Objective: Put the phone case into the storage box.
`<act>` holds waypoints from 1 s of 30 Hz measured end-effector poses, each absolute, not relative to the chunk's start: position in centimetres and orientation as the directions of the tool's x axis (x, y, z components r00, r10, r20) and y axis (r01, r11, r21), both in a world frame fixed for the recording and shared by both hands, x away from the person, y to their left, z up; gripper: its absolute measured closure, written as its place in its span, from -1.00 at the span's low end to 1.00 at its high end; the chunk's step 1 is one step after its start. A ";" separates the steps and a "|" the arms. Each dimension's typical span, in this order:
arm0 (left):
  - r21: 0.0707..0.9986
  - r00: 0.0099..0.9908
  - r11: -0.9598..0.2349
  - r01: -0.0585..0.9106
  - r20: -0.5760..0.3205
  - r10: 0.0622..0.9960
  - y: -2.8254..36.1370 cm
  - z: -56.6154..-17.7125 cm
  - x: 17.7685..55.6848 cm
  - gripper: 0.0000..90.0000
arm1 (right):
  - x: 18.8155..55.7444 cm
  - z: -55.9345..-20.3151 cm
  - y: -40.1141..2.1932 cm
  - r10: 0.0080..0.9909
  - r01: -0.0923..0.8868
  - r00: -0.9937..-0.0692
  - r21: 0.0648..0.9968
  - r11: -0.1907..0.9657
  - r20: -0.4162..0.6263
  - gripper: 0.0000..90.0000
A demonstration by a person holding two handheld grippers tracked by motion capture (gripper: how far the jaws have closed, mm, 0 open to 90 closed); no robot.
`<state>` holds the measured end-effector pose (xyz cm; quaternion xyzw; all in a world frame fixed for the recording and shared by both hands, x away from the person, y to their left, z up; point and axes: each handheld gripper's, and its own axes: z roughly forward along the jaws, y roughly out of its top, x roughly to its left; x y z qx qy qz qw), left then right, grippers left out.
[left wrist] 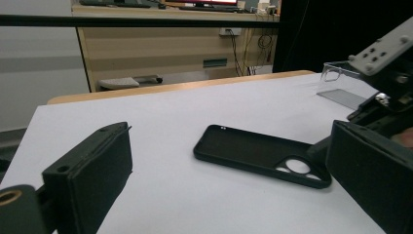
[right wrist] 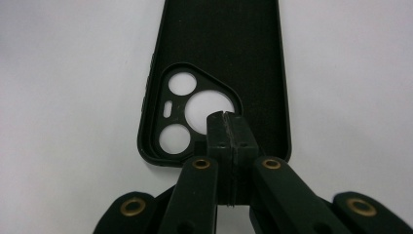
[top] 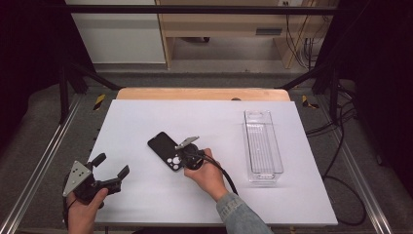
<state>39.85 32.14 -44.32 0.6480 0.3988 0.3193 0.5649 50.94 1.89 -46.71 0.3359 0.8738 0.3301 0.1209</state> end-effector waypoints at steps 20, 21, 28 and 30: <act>0.985 0.479 -0.066 0.161 -0.020 0.878 32.0 -44.4 39.8 -0.93 | 44.9 -47.0 -4.3 0.634 0.488 -0.773 0.669 0.561 0.032 1.00; 0.984 0.478 -0.072 0.164 -0.015 0.878 32.0 -44.4 39.8 -0.93 | 44.7 -47.0 -4.6 0.636 0.498 -0.770 0.668 0.552 0.049 1.00; 0.982 0.479 -0.095 0.164 0.005 0.878 31.8 -44.5 39.8 -0.93 | 43.5 -47.2 -6.2 0.641 0.503 -0.764 0.685 0.527 0.069 1.00; 0.982 0.479 -0.093 0.163 0.004 0.878 31.8 -44.5 39.7 -0.93 | 42.8 -47.3 -6.8 0.642 0.498 -0.764 0.692 0.523 0.064 1.00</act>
